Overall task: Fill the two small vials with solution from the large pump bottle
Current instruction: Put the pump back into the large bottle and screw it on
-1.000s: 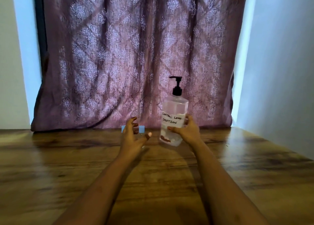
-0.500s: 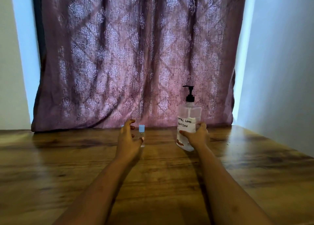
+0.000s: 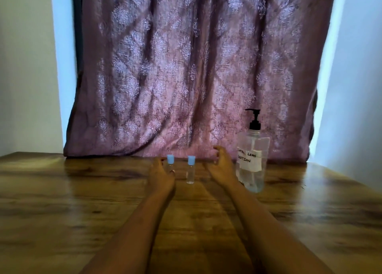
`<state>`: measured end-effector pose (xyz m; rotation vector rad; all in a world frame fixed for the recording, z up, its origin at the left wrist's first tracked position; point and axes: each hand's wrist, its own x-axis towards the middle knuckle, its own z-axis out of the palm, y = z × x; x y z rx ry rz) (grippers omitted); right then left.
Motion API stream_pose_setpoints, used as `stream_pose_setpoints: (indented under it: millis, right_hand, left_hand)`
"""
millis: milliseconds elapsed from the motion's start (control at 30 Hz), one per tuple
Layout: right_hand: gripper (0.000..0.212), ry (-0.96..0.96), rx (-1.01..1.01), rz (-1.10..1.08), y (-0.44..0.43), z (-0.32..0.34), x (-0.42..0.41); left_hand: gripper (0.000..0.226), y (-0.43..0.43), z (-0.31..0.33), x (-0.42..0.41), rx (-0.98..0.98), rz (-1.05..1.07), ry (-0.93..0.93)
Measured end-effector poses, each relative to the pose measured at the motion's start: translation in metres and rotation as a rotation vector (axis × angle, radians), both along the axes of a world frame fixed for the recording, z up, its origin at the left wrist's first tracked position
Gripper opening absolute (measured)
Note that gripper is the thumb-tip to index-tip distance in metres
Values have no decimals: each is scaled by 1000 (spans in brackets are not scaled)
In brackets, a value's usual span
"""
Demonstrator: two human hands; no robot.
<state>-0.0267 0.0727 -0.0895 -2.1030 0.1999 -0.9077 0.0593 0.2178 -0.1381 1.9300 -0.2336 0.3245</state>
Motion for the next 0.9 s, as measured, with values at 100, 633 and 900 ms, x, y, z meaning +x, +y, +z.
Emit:
stream_pose_setpoints:
  millis: [100,633,900]
  right_hand:
    - [67,245,92,188,11,0,8]
    - [36,228,124,161,-11,-20,22]
    - [42,245,100,145,-13,-22,24]
  left_hand:
    - [45,-1,-11,21,63,-19,17]
    - [13,-1,-17,36,319,-162,-16]
    - [20,-2,-19,37,345,-130,-58]
